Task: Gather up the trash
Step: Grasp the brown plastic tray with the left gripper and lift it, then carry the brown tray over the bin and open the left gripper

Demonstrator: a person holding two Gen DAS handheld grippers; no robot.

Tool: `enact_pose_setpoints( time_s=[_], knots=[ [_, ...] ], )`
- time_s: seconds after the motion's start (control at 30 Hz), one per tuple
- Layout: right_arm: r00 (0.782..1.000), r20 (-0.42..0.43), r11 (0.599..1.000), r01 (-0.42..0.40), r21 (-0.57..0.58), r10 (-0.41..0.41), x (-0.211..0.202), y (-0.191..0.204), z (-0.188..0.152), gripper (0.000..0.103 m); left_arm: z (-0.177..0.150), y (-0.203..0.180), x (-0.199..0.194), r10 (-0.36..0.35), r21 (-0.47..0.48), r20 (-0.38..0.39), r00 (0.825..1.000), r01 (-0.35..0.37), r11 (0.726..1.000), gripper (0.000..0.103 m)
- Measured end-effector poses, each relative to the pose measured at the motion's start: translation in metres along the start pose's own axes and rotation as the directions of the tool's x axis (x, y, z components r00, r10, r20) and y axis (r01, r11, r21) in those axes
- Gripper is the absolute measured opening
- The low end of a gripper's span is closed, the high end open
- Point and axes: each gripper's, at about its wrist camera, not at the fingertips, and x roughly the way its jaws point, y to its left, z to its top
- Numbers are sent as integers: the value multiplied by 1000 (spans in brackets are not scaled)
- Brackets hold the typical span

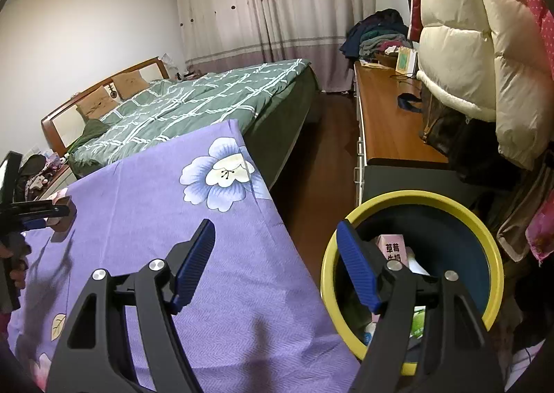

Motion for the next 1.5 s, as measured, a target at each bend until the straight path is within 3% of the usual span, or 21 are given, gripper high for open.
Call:
enact_pose_setpoints(
  time_s=[0.13,0.37,0.57,0.73,1.07,1.37,1.5],
  knots=[
    [1000,-5,1000,-4,0,4,1,0,0,69,13,5,15,0,-12,-17,1000,0,1000,93],
    [1000,-12,1000,-9,5,9,3,-1,0,70,24,12,28,25,-1,-37,999,-25,1000,70],
    [1000,-12,1000,-8,5,8,4,-1,0,70,15,9,17,10,7,-12,1000,-9,1000,68],
    [1000,0,1000,10,15,-10,2,-2,-2,70,-6,-7,-21,6,55,51,999,-9,998,68],
    [1000,13,999,-9,34,9,-35,-27,-8,79,-56,-92,-99,-52,233,143,988,18,972,68],
    [998,33,996,58,64,-60,-80,-79,-21,81,-89,-204,-136,-190,398,140,972,120,909,68],
    [993,38,990,105,97,-109,-99,-110,-27,81,-106,-260,-141,-253,468,99,962,179,865,68]
  ],
)
